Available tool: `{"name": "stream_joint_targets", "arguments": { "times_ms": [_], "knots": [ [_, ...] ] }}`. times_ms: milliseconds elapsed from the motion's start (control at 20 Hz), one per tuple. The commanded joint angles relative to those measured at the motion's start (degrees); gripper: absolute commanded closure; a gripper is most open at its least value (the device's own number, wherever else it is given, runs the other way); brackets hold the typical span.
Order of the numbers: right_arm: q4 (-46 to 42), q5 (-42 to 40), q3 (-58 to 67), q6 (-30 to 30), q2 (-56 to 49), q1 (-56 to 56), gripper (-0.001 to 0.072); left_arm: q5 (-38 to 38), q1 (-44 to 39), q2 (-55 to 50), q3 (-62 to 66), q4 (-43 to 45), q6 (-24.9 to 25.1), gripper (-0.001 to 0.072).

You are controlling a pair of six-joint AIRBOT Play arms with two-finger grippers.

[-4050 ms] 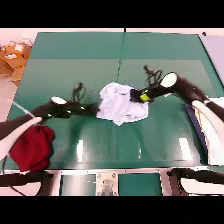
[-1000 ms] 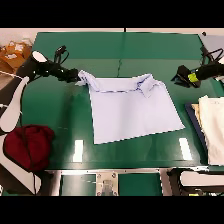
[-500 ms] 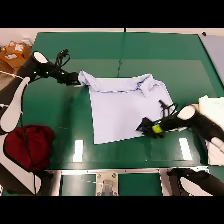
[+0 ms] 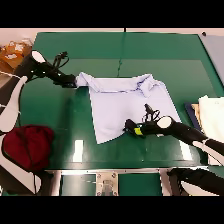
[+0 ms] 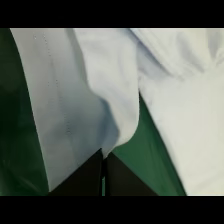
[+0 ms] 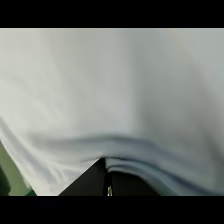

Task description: Fold the shirts.

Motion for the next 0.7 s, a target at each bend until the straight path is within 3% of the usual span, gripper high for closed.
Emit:
{"name": "stream_joint_targets", "arguments": {
  "times_ms": [0, 150, 300, 500, 650],
  "knots": [
    [-8.4, 10.0, 6.2, -4.0, -1.0, -10.9, 0.0701, -7.1, 4.4, 3.1, -0.3, 8.9, -3.0, 0.0689],
    [-18.9, 19.1, 13.8, -4.4, -1.1, -27.3, 0.0701, -13.0, 8.2, 7.7, -5.7, 9.6, -4.2, 0.0689],
    [-21.3, 22.3, 21.7, -9.7, -2.2, -37.4, 0.0701, -13.1, 7.7, 16.0, -19.9, 7.2, -3.7, 0.0689],
    [-26.6, 26.0, 31.4, -11.5, -8.2, -42.1, 0.0701, -12.5, 6.8, 28.3, -40.1, 7.9, -2.9, 0.0689],
    [-26.9, 31.2, 33.0, -11.3, -13.4, -41.7, 0.0701, -7.4, 6.8, 32.0, -49.0, 10.0, -2.9, 0.0688]
  ]
}}
